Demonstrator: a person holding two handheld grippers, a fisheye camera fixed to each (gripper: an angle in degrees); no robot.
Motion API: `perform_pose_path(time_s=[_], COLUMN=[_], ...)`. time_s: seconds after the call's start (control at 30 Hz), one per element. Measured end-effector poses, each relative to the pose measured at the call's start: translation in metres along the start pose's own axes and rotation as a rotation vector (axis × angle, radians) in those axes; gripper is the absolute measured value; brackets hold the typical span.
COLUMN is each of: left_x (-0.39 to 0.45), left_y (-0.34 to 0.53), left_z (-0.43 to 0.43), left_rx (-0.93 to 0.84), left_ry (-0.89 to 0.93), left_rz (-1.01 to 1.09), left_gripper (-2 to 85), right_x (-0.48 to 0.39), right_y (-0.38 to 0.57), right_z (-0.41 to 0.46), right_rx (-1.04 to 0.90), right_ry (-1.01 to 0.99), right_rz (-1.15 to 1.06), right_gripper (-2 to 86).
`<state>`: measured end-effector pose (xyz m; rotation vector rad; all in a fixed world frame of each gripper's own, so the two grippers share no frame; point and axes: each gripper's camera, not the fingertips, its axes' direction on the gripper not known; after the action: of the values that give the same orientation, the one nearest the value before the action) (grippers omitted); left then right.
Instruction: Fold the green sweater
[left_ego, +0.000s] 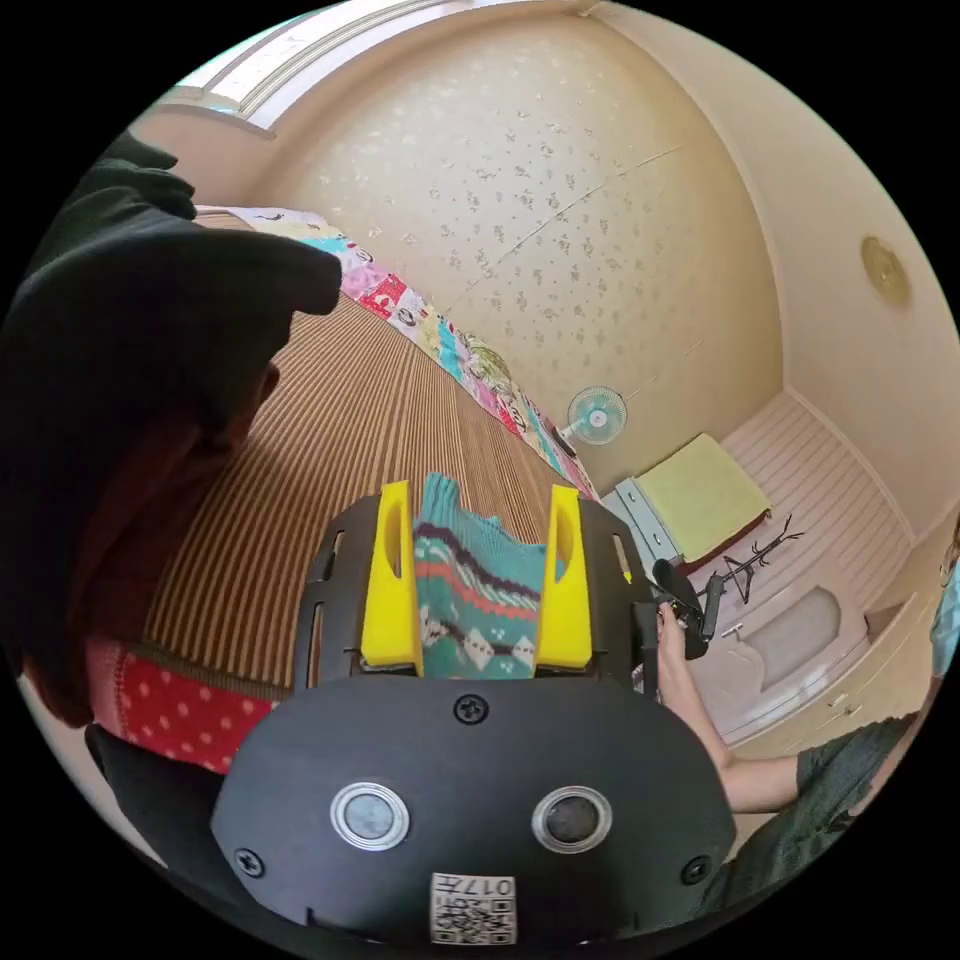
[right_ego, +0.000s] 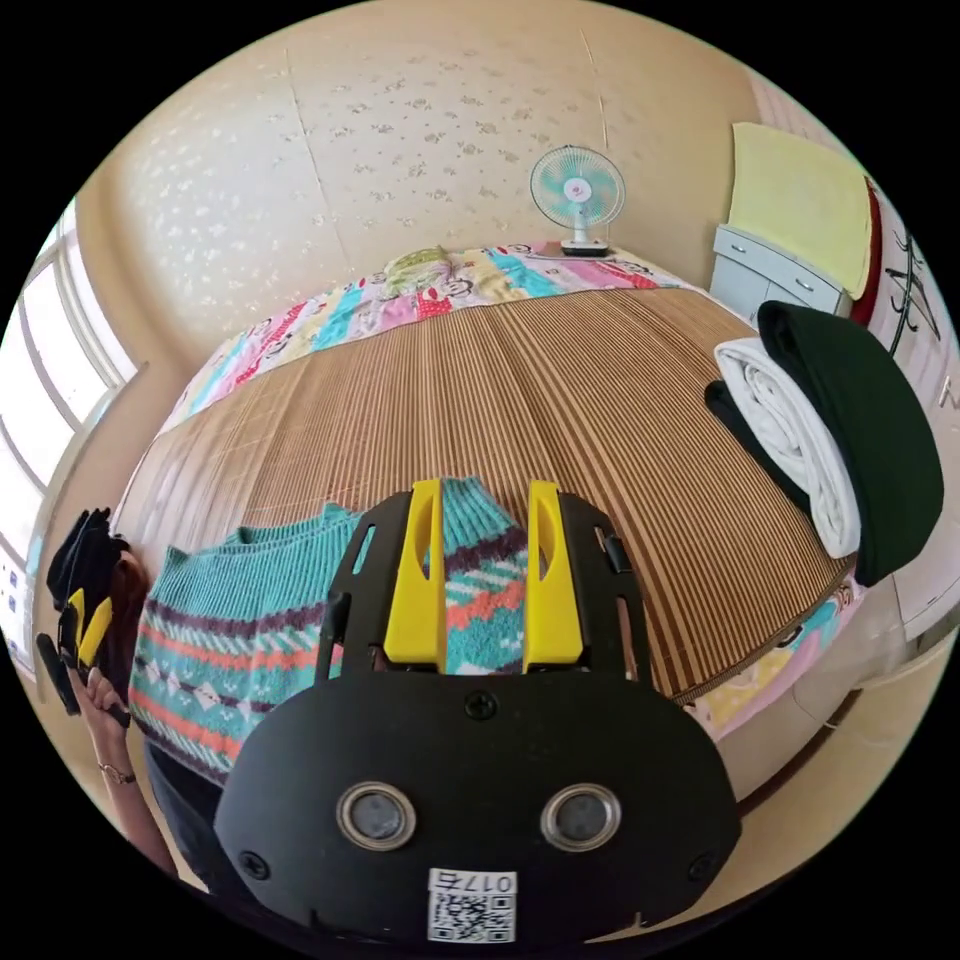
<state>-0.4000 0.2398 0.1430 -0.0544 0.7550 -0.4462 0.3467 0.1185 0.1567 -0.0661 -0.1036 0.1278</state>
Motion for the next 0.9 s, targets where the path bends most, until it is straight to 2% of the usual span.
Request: perform_pose_path(time_s=[0.1,0.23,0.3,0.4,0.43,0.5,0.57,0.67,0.7,0.73,0.9], left_x=[-0.012,-0.002,-0.010,-0.017,-0.017,-0.007,0.005,0.012,0.015,0.018,0.096], left_y=[0.054,0.104,0.121,0.120,0.118,0.107,0.095,0.079,0.076,0.074,0.045], left_z=[-0.021,-0.004,0.016,0.040,0.042,0.045,0.054,0.077,0.078,0.078,0.085], left_rx=[-0.030,-0.103,-0.107,-0.126,-0.124,-0.113,-0.168,-0.299,-0.292,-0.284,-0.196], left_ry=[-0.046,-0.112,-0.028,0.053,0.065,0.066,0.000,-0.020,0.039,0.071,0.321], left_rz=[-0.097,-0.118,-0.221,-0.273,-0.277,-0.264,-0.204,-0.167,-0.158,-0.146,0.043], left_gripper=[22.0,22.1,21.9,19.4,18.5,14.6,12.1,10.9,9.8,9.2,7.9], right_x=[-0.047,-0.145,-0.183,-0.223,-0.229,-0.222,-0.218,-0.204,-0.199,-0.193,-0.168], right_y=[0.030,0.073,0.091,0.115,0.123,0.125,0.117,0.123,0.130,0.135,0.115], right_z=[-0.030,-0.029,-0.017,0.032,0.065,0.064,0.057,0.029,0.029,0.045,0.033], right_rx=[0.059,-0.009,-0.037,-0.155,-0.282,-0.234,-0.287,-0.131,-0.096,-0.162,-0.229], right_ry=[-0.141,-0.335,-0.329,-0.174,-0.122,-0.180,-0.179,-0.110,-0.054,0.004,-0.110], right_rz=[-0.116,-0.335,-0.384,-0.426,-0.435,-0.415,-0.413,-0.412,-0.417,-0.420,-0.359], right_gripper=[11.2,8.0,7.3,5.4,4.1,2.9,1.9,1.1,0.9,0.8,0.6])
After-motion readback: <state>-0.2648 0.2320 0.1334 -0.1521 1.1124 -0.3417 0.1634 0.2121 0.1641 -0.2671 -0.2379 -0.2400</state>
